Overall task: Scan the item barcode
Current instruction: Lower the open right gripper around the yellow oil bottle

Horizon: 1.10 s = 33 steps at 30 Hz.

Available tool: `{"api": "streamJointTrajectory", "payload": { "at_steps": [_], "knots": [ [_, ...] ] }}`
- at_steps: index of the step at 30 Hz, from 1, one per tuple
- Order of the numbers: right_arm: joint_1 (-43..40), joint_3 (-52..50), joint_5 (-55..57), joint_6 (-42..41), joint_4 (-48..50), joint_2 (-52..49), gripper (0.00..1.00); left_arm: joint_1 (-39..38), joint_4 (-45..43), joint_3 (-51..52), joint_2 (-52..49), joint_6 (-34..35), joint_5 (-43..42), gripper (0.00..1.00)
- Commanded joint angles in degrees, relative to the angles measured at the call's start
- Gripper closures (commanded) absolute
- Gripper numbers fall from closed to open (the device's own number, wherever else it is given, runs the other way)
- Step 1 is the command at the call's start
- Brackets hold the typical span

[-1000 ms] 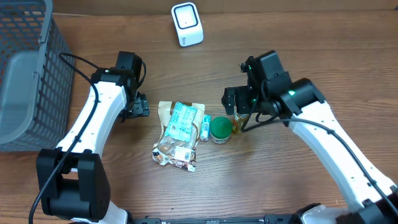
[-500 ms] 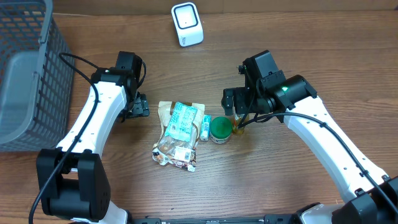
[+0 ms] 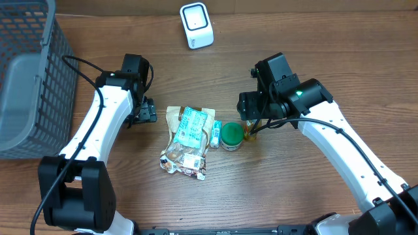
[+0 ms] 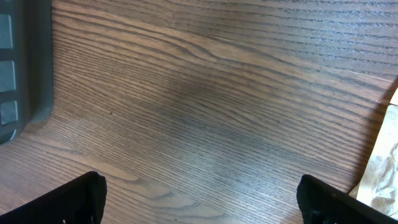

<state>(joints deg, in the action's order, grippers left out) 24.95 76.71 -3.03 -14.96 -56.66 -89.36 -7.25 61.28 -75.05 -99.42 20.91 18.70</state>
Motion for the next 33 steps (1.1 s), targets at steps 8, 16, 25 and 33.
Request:
{"api": "streamJointTrajectory", "payload": {
  "at_steps": [8,16,25,33],
  "knots": [
    [0.17,0.13,0.46,-0.04,0.04,-0.02,0.07,0.09,-0.09,-1.03,1.07,0.79,0.76,0.0],
    [0.17,0.13,0.44,-0.04,-1.16,-0.04,0.07,0.09,-0.09,-1.03,1.07,0.79,0.76,0.01],
    [0.17,0.13,0.46,-0.04,-2.84,-0.04,0.06,0.09,-0.09,-1.03,1.07,0.79,0.76,0.0],
    [0.17,0.13,0.7,-0.04,-3.67,-0.04,0.14,0.09,-0.07,-1.03,1.07,0.79,0.76,0.0]
  ]
}}
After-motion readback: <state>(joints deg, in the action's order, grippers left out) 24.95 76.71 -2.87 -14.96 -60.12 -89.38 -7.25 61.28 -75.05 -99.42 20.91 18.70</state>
